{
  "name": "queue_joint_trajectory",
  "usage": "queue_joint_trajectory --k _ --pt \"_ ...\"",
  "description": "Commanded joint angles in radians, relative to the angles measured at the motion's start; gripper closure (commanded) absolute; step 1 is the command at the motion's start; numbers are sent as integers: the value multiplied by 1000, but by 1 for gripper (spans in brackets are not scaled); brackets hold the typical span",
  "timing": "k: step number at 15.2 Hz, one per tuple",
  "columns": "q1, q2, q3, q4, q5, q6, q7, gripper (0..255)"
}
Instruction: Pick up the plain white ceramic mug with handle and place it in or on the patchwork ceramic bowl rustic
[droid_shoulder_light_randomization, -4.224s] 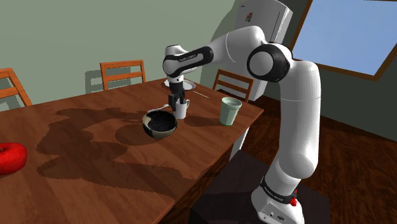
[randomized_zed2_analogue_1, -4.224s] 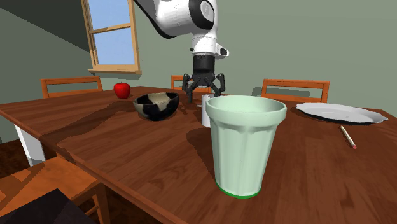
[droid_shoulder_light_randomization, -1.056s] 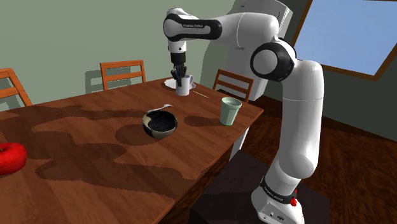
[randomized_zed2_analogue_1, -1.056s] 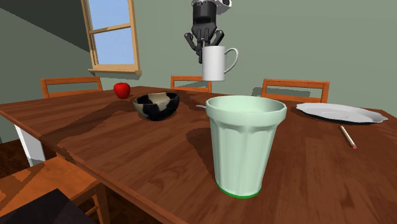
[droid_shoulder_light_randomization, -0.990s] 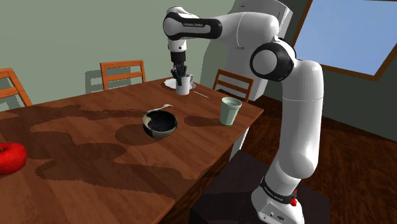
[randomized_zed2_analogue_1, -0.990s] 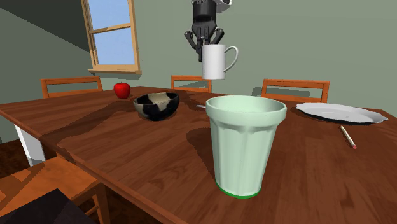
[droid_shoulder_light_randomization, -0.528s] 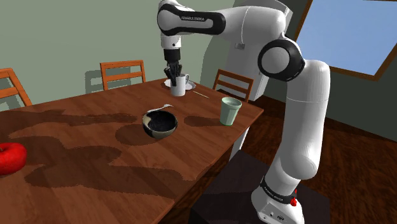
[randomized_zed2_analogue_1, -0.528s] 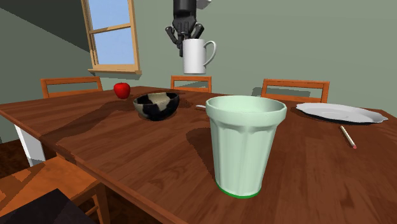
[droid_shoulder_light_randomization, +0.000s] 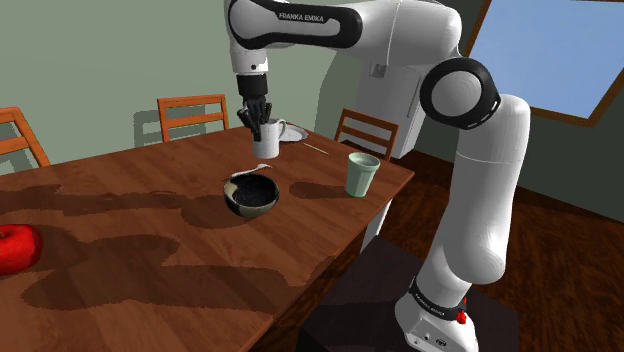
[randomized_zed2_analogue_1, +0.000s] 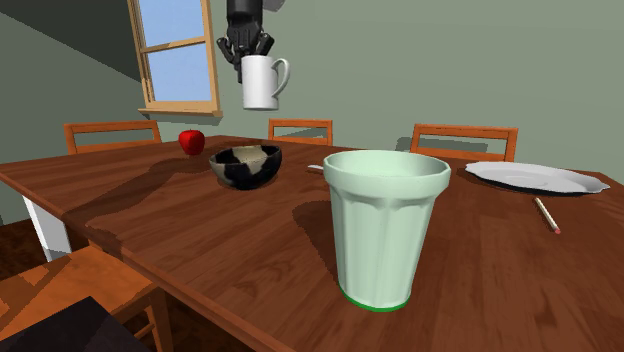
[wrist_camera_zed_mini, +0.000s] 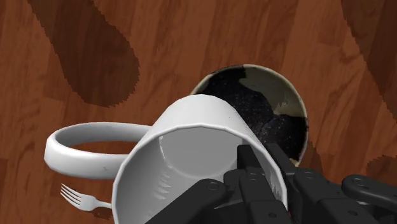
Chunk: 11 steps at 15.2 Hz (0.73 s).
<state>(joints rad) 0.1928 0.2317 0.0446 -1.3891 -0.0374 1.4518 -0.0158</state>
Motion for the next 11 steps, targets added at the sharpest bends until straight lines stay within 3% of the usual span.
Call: queue_joint_trajectory --k 1,11 --pt "30 -9 19 -3 4 -7 51 255" --pt "28 -27 19 -164 5 135 53 255"
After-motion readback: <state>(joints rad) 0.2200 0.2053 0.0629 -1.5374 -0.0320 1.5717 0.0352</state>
